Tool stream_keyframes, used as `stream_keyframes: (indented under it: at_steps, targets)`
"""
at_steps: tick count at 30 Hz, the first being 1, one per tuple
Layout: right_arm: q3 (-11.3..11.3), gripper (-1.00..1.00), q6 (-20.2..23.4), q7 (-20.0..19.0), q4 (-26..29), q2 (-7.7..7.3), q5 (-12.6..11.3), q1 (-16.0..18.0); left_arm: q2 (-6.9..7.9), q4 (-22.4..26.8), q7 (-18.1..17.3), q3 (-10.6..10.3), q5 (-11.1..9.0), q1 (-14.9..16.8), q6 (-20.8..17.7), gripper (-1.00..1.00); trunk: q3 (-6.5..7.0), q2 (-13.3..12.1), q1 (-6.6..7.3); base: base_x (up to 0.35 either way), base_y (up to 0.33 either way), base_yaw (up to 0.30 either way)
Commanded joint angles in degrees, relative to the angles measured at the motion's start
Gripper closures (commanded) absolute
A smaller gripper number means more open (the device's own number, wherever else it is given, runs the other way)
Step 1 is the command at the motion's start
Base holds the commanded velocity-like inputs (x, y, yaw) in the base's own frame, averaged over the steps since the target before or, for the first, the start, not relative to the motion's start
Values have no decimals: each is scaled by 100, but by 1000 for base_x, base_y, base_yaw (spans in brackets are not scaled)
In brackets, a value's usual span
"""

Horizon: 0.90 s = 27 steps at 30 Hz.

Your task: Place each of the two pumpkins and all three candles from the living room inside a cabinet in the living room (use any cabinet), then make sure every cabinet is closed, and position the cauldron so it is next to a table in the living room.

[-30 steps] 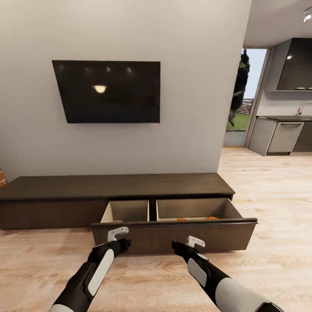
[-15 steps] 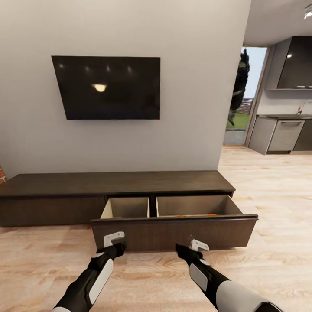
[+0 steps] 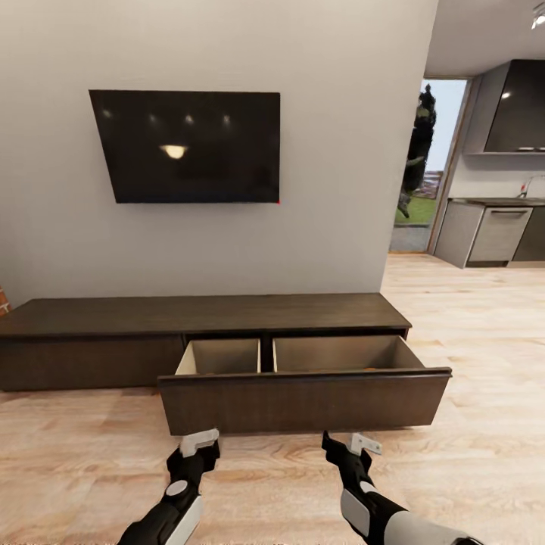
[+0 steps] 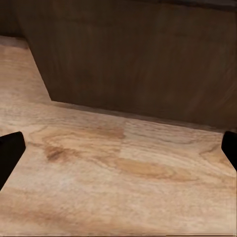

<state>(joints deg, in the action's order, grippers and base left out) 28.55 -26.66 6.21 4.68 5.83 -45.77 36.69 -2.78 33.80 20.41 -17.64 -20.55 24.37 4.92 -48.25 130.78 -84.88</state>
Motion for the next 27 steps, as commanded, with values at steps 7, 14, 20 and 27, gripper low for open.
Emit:
stream_keyframes:
  at_steps: [7, 14, 20, 27]
  targets:
    - [54, -100, -100, 36, -17, 27, 370, -137, -3, -412, 6, -92, -62, 6, 331, -100, -132, 285, -153, 0, 0, 0]
    - [46, -100, -267, 44, -27, -4, 491, -218, -1, -451, -1, -136, -37, 5, 351, -100, -257, 565, -307, 0, 0, 0]
    - [39, -100, -283, 39, -36, -22, 432, -227, 0, -432, -2, -241, -33, 7, 352, -100, -365, 806, -439, 0, 0, 0]
    - [29, -100, -310, 38, -37, -29, 421, -227, -3, -431, -65, -299, -29, 9, 358, -100, -491, 1087, -592, 0, 0, 0]
